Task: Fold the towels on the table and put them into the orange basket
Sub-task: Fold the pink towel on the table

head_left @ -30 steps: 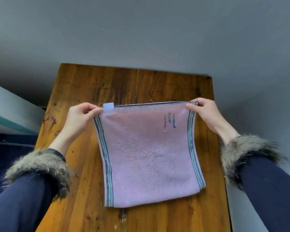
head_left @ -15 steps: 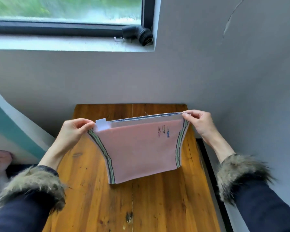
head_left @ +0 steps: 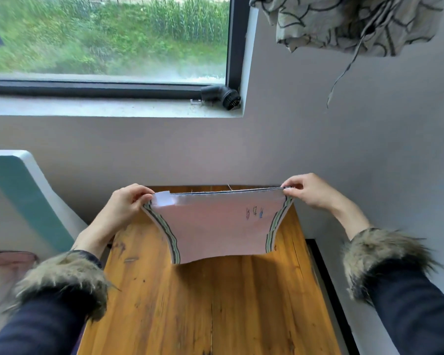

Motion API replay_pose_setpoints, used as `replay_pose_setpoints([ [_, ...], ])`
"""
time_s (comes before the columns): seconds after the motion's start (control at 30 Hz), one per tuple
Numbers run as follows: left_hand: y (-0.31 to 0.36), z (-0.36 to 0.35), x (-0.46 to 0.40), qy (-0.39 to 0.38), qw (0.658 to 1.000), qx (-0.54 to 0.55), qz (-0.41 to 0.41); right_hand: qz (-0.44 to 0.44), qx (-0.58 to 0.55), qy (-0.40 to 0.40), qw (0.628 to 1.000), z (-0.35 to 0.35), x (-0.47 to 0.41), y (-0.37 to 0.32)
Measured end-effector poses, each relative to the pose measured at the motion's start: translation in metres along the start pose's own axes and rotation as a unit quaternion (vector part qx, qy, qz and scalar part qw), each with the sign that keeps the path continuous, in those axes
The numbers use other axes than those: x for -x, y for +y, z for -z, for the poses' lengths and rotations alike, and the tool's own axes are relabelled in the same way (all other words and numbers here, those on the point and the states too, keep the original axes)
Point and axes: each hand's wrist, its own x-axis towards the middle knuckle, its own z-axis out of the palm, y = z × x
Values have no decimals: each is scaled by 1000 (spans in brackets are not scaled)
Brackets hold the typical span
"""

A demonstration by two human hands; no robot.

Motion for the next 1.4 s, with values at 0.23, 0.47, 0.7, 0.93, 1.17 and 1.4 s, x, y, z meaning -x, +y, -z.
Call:
replay_pose_setpoints([
  [0.23, -3, 0, -28, 52, 998, -31, 35, -3, 35, 129, 991, -9, -35, -26],
  [0.47, 8, 4, -67, 139, 989, 12, 42, 19, 68, 207, 976, -8, -69, -34],
  [0.7, 15, 10, -51, 150, 986, 72, 12, 42, 3, 262, 964, -16, -50, -27],
  [0.93, -18, -35, 38, 16, 999, 25, 44, -62, -93, 116, 987, -72, 21, 22],
  [1.17, -61, -98, 131, -277, 952, -74, 109, -243, -62, -196, 948, -137, 98, 80],
  [1.4, -71, -120, 166, -352, 924, -35, 149, -324, -82, -235, 913, -168, 128, 101],
])
